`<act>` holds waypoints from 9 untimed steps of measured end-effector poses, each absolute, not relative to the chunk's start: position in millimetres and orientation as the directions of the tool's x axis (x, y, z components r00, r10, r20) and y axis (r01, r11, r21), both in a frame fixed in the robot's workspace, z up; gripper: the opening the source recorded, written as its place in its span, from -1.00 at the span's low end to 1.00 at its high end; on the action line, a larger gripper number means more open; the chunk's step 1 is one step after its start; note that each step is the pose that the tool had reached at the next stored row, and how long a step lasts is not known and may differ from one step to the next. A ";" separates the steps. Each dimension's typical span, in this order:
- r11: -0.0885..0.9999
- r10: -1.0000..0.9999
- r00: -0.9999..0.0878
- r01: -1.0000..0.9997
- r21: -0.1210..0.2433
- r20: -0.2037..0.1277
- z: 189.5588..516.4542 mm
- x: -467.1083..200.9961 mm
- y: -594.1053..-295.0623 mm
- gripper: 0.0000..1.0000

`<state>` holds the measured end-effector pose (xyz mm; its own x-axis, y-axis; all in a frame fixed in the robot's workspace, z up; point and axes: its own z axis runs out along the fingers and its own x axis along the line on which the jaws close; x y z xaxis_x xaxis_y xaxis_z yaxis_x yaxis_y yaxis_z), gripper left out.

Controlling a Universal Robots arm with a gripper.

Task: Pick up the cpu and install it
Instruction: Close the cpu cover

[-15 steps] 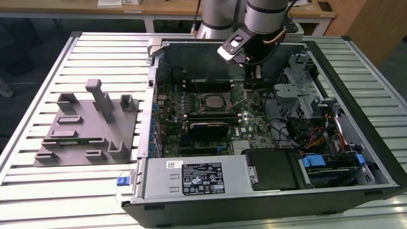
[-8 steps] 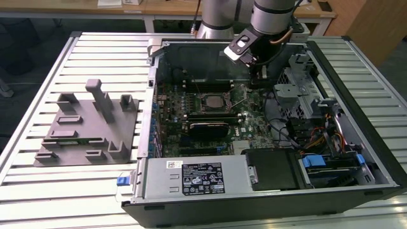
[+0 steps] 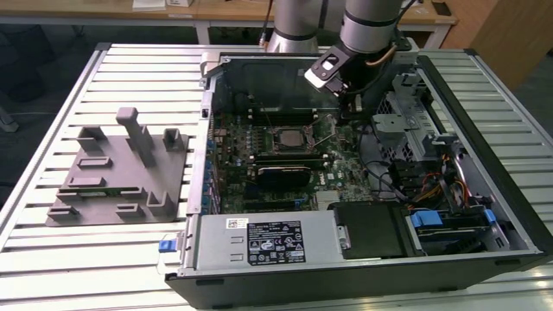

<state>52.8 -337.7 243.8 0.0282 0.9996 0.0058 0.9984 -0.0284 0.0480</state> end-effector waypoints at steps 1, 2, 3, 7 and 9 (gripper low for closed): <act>-0.028 1.000 0.028 0.998 0.048 0.006 241.9 52.9 -337.7 -0.79; -0.028 1.000 0.028 0.998 0.048 0.006 240.1 52.9 -337.7 -0.79; -0.028 1.000 0.028 0.998 0.048 0.006 238.8 52.9 -337.7 -0.79; -0.028 1.000 0.028 0.998 0.048 0.005 238.2 53.2 -337.8 -0.79; -0.029 1.000 0.028 0.998 0.048 0.006 238.0 52.8 -337.7 -0.79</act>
<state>52.8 -337.7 238.0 0.0283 0.9996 0.0057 0.9985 -0.0285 0.0478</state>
